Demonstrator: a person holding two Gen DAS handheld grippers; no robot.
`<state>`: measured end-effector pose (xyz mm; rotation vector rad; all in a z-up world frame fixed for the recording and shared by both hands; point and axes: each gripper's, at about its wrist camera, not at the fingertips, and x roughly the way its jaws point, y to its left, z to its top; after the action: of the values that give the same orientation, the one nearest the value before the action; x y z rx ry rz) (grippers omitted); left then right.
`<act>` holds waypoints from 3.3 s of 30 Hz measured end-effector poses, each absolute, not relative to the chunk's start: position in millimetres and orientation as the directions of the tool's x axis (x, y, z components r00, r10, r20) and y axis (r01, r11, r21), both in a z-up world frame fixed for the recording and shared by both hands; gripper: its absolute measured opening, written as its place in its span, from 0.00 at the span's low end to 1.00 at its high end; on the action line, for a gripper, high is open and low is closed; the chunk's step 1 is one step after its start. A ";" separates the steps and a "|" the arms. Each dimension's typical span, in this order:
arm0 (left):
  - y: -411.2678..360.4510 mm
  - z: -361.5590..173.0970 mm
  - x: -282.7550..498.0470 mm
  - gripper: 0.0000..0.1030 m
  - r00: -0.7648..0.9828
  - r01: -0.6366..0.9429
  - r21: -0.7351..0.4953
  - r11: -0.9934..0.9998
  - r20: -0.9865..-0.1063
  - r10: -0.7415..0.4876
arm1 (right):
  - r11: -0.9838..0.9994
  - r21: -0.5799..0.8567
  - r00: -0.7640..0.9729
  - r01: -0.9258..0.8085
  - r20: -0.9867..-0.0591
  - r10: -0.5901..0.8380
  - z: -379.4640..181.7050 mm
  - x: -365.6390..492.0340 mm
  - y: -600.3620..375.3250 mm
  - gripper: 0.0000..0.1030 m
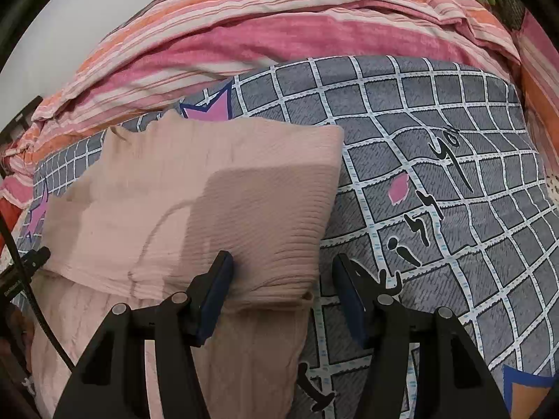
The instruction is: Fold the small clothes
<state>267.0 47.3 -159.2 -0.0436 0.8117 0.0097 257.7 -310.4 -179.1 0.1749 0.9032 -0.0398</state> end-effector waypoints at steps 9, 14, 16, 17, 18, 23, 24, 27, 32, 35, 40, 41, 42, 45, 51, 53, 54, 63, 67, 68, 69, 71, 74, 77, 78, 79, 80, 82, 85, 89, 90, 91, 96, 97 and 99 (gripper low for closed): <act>46.5 -158.9 266.7 0.69 0.686 -0.027 -0.022 0.999 -0.728 0.002 | 0.990 0.101 0.614 0.094 -0.789 0.022 -179.5 262.4 -303.0 0.57; 46.6 -158.7 267.4 0.69 0.680 -0.024 -0.021 0.999 -0.733 0.001 | 0.990 0.107 0.613 0.091 -0.790 0.029 -179.6 264.1 -302.3 0.57; 46.6 -158.2 267.1 0.69 0.681 -0.023 -0.022 0.999 -0.732 -0.001 | 0.990 0.113 0.613 0.088 -0.789 0.036 -179.9 264.2 -303.3 0.57; 46.5 -158.1 266.9 0.69 0.682 -0.021 -0.024 0.999 -0.731 -0.003 | 0.989 0.117 0.613 0.088 -0.789 0.039 -179.9 264.2 -303.6 0.57; 47.1 -157.7 265.9 0.69 0.683 -0.018 -0.029 0.999 -0.731 -0.009 | 0.989 0.118 0.614 0.088 -0.788 0.039 -179.6 262.7 -304.0 0.57; 53.2 -153.3 254.8 0.69 0.710 0.020 -0.098 0.995 -0.699 -0.083 | 0.990 0.116 0.629 0.086 -0.777 0.037 -175.0 257.0 -302.2 0.57; 53.8 -152.7 253.2 0.69 0.713 0.023 -0.105 0.994 -0.695 -0.090 | 0.990 0.114 0.633 0.088 -0.773 0.033 -173.4 255.7 -302.2 0.57; 53.0 -150.8 246.0 0.69 0.719 0.051 -0.116 0.992 -0.685 -0.117 | 0.990 0.113 0.647 0.084 -0.762 0.032 -164.8 248.2 -301.0 0.57; 53.9 -144.6 225.1 0.69 0.739 0.071 -0.123 0.990 -0.660 -0.135 | 0.996 0.075 0.709 0.041 -0.705 0.024 -135.4 208.9 -288.4 0.57; 60.5 -141.3 210.6 0.69 0.753 0.064 -0.154 0.986 -0.641 -0.149 | 0.999 0.029 0.756 0.015 -0.654 0.008 -121.6 182.1 -276.0 0.58; 62.2 -140.7 176.8 0.69 0.771 0.066 -0.112 0.992 -0.625 -0.122 | 0.999 -0.006 0.770 0.053 -0.637 -0.044 -116.9 129.9 -268.9 0.58; 62.6 -141.4 164.5 0.69 0.778 0.072 -0.103 0.992 -0.616 -0.121 | 0.998 0.015 0.765 0.059 -0.643 -0.035 -117.9 119.0 -270.9 0.58; 63.9 -142.0 156.4 0.69 0.781 0.076 -0.102 0.992 -0.612 -0.123 | 0.997 0.051 0.753 0.058 -0.658 -0.010 -120.6 104.7 -275.0 0.58; 69.9 -147.9 125.3 0.69 0.782 0.087 -0.122 0.989 -0.606 -0.144 | 0.993 0.106 0.724 0.058 -0.689 0.031 -128.9 73.5 -281.4 0.55; 78.8 -160.7 71.5 0.69 0.758 0.108 -0.139 0.984 -0.629 -0.172 | 0.989 0.147 0.688 0.018 -0.720 0.094 -150.7 13.0 -280.3 0.50; 80.9 -162.5 54.2 0.68 0.749 0.110 -0.163 0.980 -0.635 -0.190 | 0.990 0.140 0.680 0.012 -0.727 0.094 -158.0 -2.7 -276.2 0.49; 81.6 -164.2 45.2 0.68 0.741 0.115 -0.183 0.976 -0.639 -0.208 | 0.991 0.137 0.676 0.008 -0.730 0.095 -161.1 -8.8 -274.3 0.49; 75.3 -185.9 2.0 0.62 0.688 0.100 -0.267 0.958 -0.677 -0.261 | 0.986 0.168 0.681 -0.001 -0.722 0.124 -177.9 -29.3 -272.4 0.41; 70.2 -188.5 4.0 0.48 0.684 0.091 -0.274 0.958 -0.682 -0.260 | 0.979 0.205 0.679 -0.011 -0.717 0.158 -181.9 -27.0 -272.4 0.35; 68.5 -188.9 5.5 0.40 0.684 0.086 -0.269 0.959 -0.684 -0.253 | 0.977 0.215 0.676 -0.008 -0.718 0.164 -182.7 -25.1 -272.9 0.31; 67.6 -188.3 6.2 0.36 0.687 0.082 -0.266 0.960 -0.683 -0.248 | 0.975 0.221 0.675 -0.007 -0.719 0.168 -183.3 -23.7 -272.4 0.27; 69.3 -185.2 8.0 0.09 0.686 0.108 -0.307 0.946 -0.666 -0.294 | 0.972 0.234 0.671 -0.031 -0.715 0.194 -182.8 -22.4 -270.1 0.05; 83.6 -179.2 6.8 0.08 0.697 0.090 -0.354 0.931 -0.645 -0.313 | 0.971 0.236 0.699 -0.027 -0.690 0.187 -175.1 -27.2 -275.1 0.04; 100.3 -175.4 0.7 0.06 0.704 0.064 -0.383 0.921 -0.637 -0.314 | 0.958 0.284 0.729 0.021 -0.660 0.180 -168.3 -38.9 -296.1 0.04; 102.6 -177.1 0.3 0.06 0.695 0.070 -0.394 0.916 -0.640 -0.328 | 0.957 0.287 0.723 0.032 -0.668 0.177 -170.3 -39.2 -299.1 0.04; 103.0 -179.0 1.5 0.06 0.682 0.072 -0.404 0.912 -0.647 -0.341 | 0.954 0.296 0.710 0.042 -0.681 0.180 -173.6 -37.8 -300.9 0.04; 101.7 -180.5 2.7 0.07 0.671 0.071 -0.409 0.910 -0.655 -0.346 | 0.953 0.302 0.699 0.040 -0.689 0.189 -175.7 -35.4 -299.6 0.05; 96.2 -180.8 4.8 0.08 0.665 0.076 -0.399 0.914 -0.663 -0.345 | 0.955 0.294 0.688 0.032 -0.700 0.193 -176.3 -30.6 -295.3 0.08; 90.3 -183.1 15.8 0.16 0.647 0.076 -0.391 0.917 -0.681 -0.344 | 0.948 0.318 0.686 0.031 -0.696 0.211 -176.1 -23.9 -294.8 0.20; 87.4 -182.4 24.6 0.21 0.640 0.080 -0.413 0.907 -0.676 -0.364 | 0.937 0.346 0.674 0.041 -0.702 0.230 -179.7 -10.4 -293.6 0.22; 85.7 -182.1 23.8 0.21 0.639 0.084 -0.405 0.910 -0.679 -0.361 | 0.939 0.342 0.669 0.033 -0.706 0.233 -180.3 -9.2 -291.2 0.22; 84.3 -182.4 22.0 0.21 0.636 0.088 -0.403 0.911 -0.681 -0.363 | 0.944 0.328 0.664 0.022 -0.711 0.231 -180.6 -9.6 -288.1 0.22; 81.6 -191.0 2.6 0.21 0.598 0.105 -0.433 0.895 -0.692 -0.404 | 0.944 0.329 0.637 0.006 -0.730 0.250 -184.9 -25.5 -285.8 0.22; 81.3 -191.9 -0.7 0.21 0.597 0.104 -0.433 0.895 -0.693 -0.405 | 0.945 0.328 0.632 0.007 -0.734 0.250 -186.3 -29.9 -285.6 0.22; 81.4 -193.1 -6.7 0.21 0.594 0.102 -0.443 0.891 -0.691 -0.411 | 0.946 0.325 0.628 0.003 -0.737 0.252 -188.1 -36.8 -284.5 0.22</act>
<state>-6.7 81.4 -193.1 -0.3797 0.8896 -0.3063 -36.8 -284.5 -188.1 0.3103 0.8844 0.1452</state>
